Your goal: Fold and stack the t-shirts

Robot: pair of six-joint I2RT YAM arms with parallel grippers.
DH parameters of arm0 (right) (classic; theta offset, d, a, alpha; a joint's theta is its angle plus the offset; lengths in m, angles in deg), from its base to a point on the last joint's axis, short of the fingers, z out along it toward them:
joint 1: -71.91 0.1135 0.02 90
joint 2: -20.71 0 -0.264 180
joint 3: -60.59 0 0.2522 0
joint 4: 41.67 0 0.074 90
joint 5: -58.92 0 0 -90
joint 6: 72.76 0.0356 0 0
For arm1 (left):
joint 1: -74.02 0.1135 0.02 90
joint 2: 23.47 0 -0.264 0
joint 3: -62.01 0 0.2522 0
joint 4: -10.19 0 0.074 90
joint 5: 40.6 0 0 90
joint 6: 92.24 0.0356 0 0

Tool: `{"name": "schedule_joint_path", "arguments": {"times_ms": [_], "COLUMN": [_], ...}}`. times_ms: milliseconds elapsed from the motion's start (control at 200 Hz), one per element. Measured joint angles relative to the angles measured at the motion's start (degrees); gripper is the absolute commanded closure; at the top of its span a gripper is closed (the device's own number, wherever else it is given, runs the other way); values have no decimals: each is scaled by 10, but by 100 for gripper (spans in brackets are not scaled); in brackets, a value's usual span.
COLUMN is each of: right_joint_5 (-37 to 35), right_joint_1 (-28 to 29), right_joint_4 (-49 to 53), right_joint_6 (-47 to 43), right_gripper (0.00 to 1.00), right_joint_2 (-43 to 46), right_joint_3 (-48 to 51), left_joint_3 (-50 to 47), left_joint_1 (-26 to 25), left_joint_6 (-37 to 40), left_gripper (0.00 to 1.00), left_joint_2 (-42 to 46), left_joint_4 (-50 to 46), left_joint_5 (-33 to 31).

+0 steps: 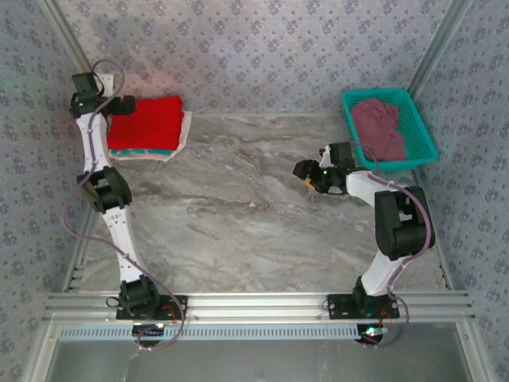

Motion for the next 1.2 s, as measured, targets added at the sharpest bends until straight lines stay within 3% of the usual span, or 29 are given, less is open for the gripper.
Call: {"name": "schedule_joint_path", "arguments": {"times_ms": [165, 240, 310, 420, 485, 630, 685, 804, 924, 1204], "right_joint_5": [-33, -68, -118, -216, -275, -401, -442, -499, -506, -432], "right_joint_1": [3, 6, 11, 27, 36, 46, 46, 36, -11, -106], "right_joint_4": [25, 36, 42, 40, 31, -13, -43, -115, -159, -361], "right_joint_6": [-36, -64, -95, -153, -183, -245, -270, -326, -347, -362], "right_gripper": [30, 23, 14, 11, 9, 6, 0, 0, 0, 0], "right_joint_2": [19, 42, 72, 130, 164, 242, 273, 312, 302, 223], "right_joint_3": [-12, -12, -11, -3, 12, 96, 146, 250, 295, 370], "left_joint_3": [-20, -109, -307, -634, -774, -1049, -1129, -1245, -1339, -1386], "left_joint_1": [-9, -23, -50, -108, -144, -210, -233, -247, -247, -229], "left_joint_6": [-38, -50, -65, -111, -134, -143, -142, -139, -129, -108], "left_gripper": [1, 0, 0, 0, 0, 0, 0, 0, 0, 0], "left_joint_2": [31, 96, 219, 430, 531, 722, 766, 789, 783, 693], "left_joint_4": [-5, 17, 102, 264, 335, 486, 525, 567, 617, 762], "left_joint_5": [9, 10, 7, 5, -4, -112, -160, -242, -288, -289]}}
